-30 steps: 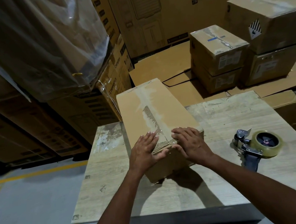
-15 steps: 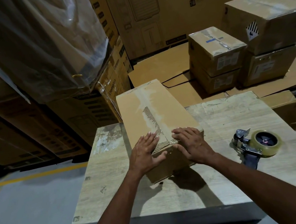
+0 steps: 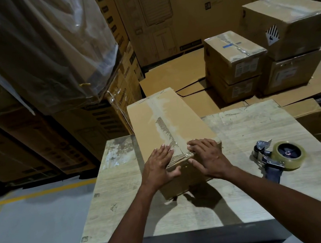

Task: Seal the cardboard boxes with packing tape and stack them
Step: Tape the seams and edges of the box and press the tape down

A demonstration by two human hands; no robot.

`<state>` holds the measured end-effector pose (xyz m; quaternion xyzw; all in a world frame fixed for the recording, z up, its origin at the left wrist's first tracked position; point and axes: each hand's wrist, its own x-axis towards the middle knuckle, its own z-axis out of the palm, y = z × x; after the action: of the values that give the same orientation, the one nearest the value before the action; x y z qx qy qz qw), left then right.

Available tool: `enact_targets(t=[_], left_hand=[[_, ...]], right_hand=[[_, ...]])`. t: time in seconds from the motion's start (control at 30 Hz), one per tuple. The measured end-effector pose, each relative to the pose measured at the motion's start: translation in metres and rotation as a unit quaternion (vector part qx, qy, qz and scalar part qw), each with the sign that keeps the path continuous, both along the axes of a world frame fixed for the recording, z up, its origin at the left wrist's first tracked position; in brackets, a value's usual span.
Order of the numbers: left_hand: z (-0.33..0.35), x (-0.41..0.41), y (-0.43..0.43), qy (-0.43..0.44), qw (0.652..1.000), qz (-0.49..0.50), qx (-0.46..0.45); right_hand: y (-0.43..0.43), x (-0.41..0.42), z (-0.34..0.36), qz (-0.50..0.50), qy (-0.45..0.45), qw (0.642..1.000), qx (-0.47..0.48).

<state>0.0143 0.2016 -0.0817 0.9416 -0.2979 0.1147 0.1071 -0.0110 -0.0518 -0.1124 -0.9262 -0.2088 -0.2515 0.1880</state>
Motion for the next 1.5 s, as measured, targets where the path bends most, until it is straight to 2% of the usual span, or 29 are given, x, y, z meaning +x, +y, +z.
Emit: enact_targets(t=[0.17, 0.27, 0.37, 0.6, 0.7, 0.83, 1.0, 1.13, 1.33, 1.5], left_hand=[[0.008, 0.002, 0.014, 0.071, 0.997, -0.044, 0.006], [0.015, 0.004, 0.016, 0.116, 0.990, -0.056, -0.048], [0.014, 0.005, 0.016, 0.119, 0.989, -0.058, -0.067], [0.012, 0.005, 0.016, 0.106, 0.991, -0.060, -0.047], [0.009, 0.005, 0.016, 0.099, 0.993, -0.056, -0.033], [0.008, 0.003, 0.015, 0.074, 0.996, -0.041, 0.024], [0.010, -0.009, 0.001, 0.042, 0.997, 0.015, 0.067], [0.009, -0.013, 0.001, 0.040, 0.995, 0.026, 0.091], [0.013, -0.007, 0.020, 0.057, 0.992, -0.031, 0.109], [0.021, -0.001, 0.037, 0.063, 0.988, -0.066, 0.126]], right_hand=[[0.010, 0.001, 0.001, -0.039, -0.012, 0.999, 0.016], [0.013, 0.002, 0.000, -0.054, -0.012, 0.998, 0.011], [0.013, 0.003, -0.002, -0.061, -0.018, 0.998, 0.003], [0.008, 0.003, -0.004, -0.039, -0.013, 0.999, -0.019], [-0.002, 0.004, -0.003, -0.010, 0.025, 0.998, -0.063], [-0.015, 0.002, 0.009, 0.028, 0.076, 0.995, -0.057], [-0.045, 0.002, 0.020, -0.083, 0.156, 0.984, -0.024], [-0.046, -0.003, 0.023, -0.060, 0.226, 0.972, 0.037], [-0.047, -0.024, 0.020, -0.067, 0.193, 0.979, 0.021], [-0.049, -0.039, 0.007, -0.022, 0.136, 0.990, 0.011]])
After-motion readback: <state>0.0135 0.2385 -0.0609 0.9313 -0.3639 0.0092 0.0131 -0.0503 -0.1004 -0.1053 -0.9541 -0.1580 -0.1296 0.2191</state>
